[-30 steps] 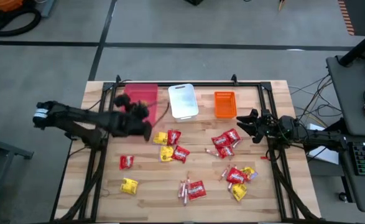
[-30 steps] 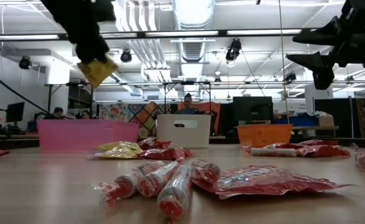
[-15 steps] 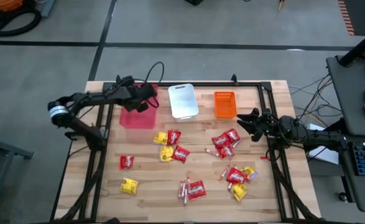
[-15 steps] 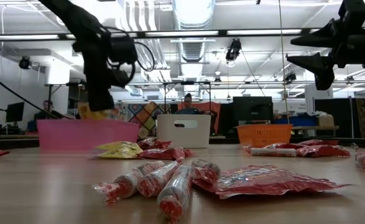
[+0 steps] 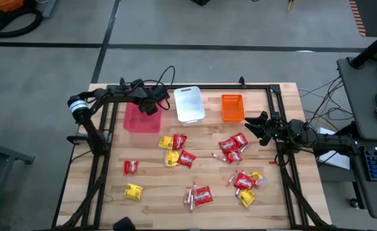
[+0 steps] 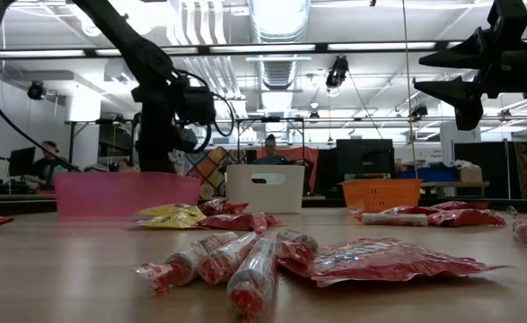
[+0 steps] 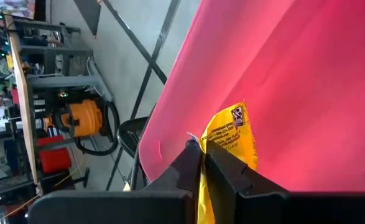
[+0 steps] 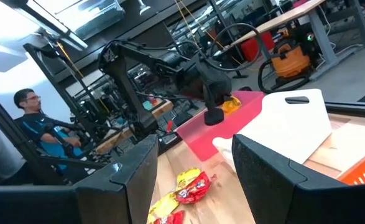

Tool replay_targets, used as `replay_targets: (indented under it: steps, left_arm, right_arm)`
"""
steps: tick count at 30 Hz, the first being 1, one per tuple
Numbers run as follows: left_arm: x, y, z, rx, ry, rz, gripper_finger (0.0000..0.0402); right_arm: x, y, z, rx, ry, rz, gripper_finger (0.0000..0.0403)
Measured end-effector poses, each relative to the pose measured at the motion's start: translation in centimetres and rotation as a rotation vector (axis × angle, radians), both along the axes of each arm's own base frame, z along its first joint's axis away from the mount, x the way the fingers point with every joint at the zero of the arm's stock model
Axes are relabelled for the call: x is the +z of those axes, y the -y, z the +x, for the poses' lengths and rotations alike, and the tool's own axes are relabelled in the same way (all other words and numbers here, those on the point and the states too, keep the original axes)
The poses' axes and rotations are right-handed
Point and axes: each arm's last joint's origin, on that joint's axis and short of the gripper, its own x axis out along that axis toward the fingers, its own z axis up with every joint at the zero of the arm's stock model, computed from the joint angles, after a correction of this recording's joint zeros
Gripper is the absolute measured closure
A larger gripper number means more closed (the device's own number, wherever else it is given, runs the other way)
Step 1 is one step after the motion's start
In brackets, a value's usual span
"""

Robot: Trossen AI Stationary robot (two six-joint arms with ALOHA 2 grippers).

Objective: Sort candy
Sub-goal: Put the yellow candy into the pink bin

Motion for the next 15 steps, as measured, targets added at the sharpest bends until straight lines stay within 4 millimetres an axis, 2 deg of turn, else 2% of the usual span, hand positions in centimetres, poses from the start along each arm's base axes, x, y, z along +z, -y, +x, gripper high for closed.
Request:
replay_targets:
  steps: [9, 15]
  left_arm:
    - [0.2, 0.4, 0.1, -0.024, 0.043, -0.072, 0.0328]
    - [1.0, 1.8, 0.3, -0.055, 0.112, -0.149, 0.0302]
  right_arm:
    - [0.0, 0.0, 0.0, 0.001, 0.000, 0.000, 0.0204]
    - [0.0, 0.0, 0.0, 0.002, 0.002, 0.008, 0.0204]
